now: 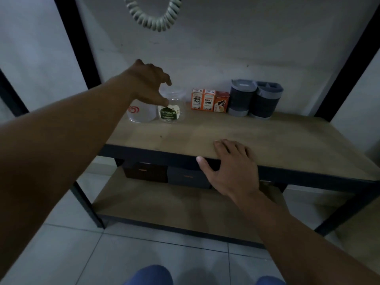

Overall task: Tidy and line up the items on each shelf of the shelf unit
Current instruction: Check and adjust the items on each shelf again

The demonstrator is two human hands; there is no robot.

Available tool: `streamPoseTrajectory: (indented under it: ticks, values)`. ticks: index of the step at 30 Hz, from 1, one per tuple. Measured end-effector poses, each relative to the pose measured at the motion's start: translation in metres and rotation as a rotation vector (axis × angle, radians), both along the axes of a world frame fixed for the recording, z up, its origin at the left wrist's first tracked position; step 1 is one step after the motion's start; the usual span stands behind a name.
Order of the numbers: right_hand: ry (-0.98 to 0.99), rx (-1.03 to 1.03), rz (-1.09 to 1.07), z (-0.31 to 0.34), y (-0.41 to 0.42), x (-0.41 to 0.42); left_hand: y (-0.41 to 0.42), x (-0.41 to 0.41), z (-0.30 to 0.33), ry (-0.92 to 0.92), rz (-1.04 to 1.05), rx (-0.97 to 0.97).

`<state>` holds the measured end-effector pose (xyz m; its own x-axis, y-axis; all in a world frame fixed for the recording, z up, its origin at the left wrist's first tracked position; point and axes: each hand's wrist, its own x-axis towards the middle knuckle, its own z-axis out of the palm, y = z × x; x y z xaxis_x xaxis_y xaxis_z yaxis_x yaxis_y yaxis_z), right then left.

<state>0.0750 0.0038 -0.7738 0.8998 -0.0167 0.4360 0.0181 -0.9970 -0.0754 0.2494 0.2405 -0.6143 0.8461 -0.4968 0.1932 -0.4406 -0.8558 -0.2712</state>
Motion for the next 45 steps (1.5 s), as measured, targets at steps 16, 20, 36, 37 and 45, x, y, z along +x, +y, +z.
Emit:
streamPoseTrajectory:
  ticks: [16, 20, 36, 37, 45]
  values:
    - [0.011, -0.037, -0.053, -0.009, 0.028, 0.010, -0.018, 0.021, -0.033, -0.206, -0.060, -0.002]
    - [-0.002, -0.034, -0.058, -0.010, 0.028, 0.010, -0.029, 0.028, -0.032, -0.198, -0.030, -0.010]
    - [-0.064, -0.031, -0.064, -0.016, 0.026, 0.014, -0.046, 0.050, -0.033, -0.114, 0.038, -0.152]
    - [-0.065, -0.033, -0.066, -0.016, 0.026, 0.014, -0.047, 0.052, -0.033, -0.102, 0.037, -0.167]
    - [-0.094, -0.043, -0.065, -0.017, 0.026, 0.016, -0.053, 0.061, -0.033, -0.073, 0.048, -0.233]
